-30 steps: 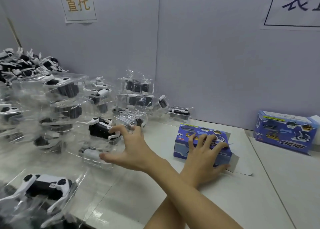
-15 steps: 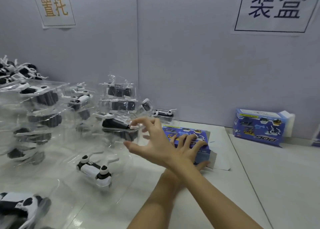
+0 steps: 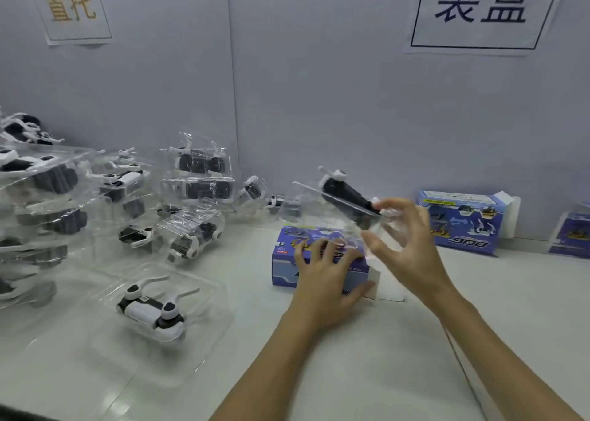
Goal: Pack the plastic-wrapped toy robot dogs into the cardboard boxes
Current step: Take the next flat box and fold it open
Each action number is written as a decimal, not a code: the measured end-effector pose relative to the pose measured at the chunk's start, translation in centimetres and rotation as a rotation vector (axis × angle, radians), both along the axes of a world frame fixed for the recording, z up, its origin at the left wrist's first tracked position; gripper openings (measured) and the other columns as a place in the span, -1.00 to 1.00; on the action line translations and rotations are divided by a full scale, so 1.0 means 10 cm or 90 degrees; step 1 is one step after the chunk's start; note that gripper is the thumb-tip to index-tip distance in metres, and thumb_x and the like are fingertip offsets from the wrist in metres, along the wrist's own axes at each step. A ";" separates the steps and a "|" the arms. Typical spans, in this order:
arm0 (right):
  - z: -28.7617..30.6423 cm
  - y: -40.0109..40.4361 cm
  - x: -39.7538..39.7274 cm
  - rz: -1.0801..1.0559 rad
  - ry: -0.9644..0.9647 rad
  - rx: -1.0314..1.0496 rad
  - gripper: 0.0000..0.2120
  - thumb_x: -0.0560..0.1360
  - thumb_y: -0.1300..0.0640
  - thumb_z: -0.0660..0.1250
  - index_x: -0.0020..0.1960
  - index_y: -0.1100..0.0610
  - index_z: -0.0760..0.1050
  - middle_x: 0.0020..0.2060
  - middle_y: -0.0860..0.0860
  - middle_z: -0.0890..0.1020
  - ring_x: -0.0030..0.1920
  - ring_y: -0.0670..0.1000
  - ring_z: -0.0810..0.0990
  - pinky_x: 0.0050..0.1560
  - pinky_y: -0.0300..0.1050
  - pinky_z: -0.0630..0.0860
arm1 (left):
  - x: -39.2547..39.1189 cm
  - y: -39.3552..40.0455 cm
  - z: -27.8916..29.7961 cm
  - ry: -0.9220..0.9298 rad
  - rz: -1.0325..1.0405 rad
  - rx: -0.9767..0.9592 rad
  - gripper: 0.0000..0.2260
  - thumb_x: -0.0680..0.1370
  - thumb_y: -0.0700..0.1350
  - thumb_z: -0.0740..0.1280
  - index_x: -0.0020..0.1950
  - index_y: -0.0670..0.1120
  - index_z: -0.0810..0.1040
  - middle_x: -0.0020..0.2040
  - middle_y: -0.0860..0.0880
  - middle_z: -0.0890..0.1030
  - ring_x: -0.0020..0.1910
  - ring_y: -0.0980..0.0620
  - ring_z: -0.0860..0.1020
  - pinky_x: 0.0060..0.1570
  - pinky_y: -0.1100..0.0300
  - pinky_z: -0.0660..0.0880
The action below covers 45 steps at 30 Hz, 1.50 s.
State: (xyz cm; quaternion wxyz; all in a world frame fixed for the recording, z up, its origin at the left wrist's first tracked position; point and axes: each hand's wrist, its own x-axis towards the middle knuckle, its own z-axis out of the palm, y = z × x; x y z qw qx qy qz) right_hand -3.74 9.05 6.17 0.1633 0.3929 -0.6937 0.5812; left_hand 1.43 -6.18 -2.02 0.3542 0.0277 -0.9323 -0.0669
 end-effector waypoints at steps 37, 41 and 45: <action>-0.63 0.57 -0.28 -0.272 -0.157 0.154 -0.44 0.37 0.03 0.63 0.27 -0.14 0.46 0.35 0.05 0.29 0.38 0.00 0.36 0.41 -0.08 0.32 | 0.14 -0.61 0.40 0.340 0.106 0.595 -0.75 0.55 -0.15 0.54 0.23 -0.10 0.72 0.31 -0.03 0.65 0.26 0.06 0.57 0.22 0.25 0.47; -0.67 0.39 -0.17 -0.339 -0.042 0.475 -0.02 0.41 -0.27 0.54 0.64 -0.14 0.07 0.65 0.14 -0.24 0.65 0.23 -0.26 0.57 0.35 -0.20 | 0.10 -0.50 0.44 0.305 0.033 0.748 -0.72 0.51 -0.13 0.57 0.22 -0.01 0.73 0.46 0.05 0.51 0.29 0.27 0.42 -0.02 0.64 0.28; -0.70 0.07 0.14 -0.106 0.139 0.314 -0.20 0.51 -0.30 0.40 0.63 -0.03 0.24 0.67 -0.05 0.13 0.67 -0.08 0.04 0.66 0.04 -0.01 | 0.10 -0.32 0.50 0.255 -0.028 0.765 -0.73 0.55 -0.10 0.52 0.25 0.02 0.71 0.43 0.10 0.45 0.38 0.20 0.41 -0.03 0.62 0.31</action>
